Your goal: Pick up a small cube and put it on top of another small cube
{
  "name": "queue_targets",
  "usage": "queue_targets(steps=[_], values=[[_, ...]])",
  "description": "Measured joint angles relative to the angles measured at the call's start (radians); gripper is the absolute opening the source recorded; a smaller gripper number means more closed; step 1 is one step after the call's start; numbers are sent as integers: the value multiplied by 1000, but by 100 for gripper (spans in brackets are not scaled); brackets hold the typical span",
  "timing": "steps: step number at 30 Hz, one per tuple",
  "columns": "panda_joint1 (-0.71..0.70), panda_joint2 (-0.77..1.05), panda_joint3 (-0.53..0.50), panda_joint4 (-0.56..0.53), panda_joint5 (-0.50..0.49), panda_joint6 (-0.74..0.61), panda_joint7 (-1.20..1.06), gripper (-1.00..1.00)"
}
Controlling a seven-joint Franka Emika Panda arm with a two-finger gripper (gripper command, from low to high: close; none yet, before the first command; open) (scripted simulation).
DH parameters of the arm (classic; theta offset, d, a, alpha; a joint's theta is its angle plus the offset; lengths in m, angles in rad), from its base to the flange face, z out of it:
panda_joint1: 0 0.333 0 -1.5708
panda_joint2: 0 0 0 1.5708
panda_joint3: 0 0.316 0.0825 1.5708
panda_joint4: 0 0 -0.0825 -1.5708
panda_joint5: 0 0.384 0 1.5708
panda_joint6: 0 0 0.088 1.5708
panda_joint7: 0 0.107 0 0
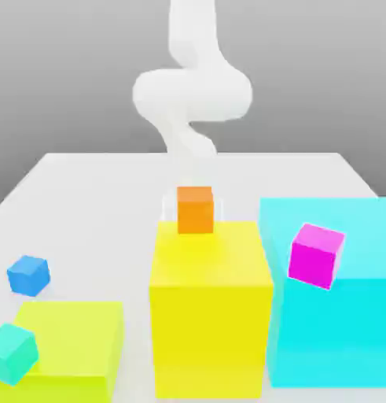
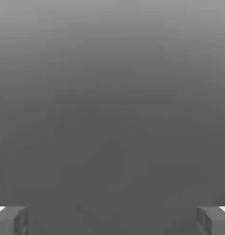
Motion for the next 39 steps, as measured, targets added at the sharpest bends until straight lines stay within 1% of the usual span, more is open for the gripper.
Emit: queue_targets(steps=[6, 12, 19, 25, 29, 32, 35, 37, 39], values=[[-162, 138, 19, -63, -70, 74, 186, 0], [-308, 274, 15, -124, -133, 143, 361, 0], [-454, 431, -23, -194, -188, 226, 554, 0], [-555, 562, -80, -256, -200, 300, 694, 0], [-608, 647, -127, -299, -175, 353, 763, 0], [-662, 709, -156, -331, -127, 394, 795, 0], [-708, 769, -170, -364, -47, 435, 803, 0], [-734, 808, -169, -385, 26, 460, 795, 0], [-748, 859, -153, -385, 78, 501, 775, 0]])
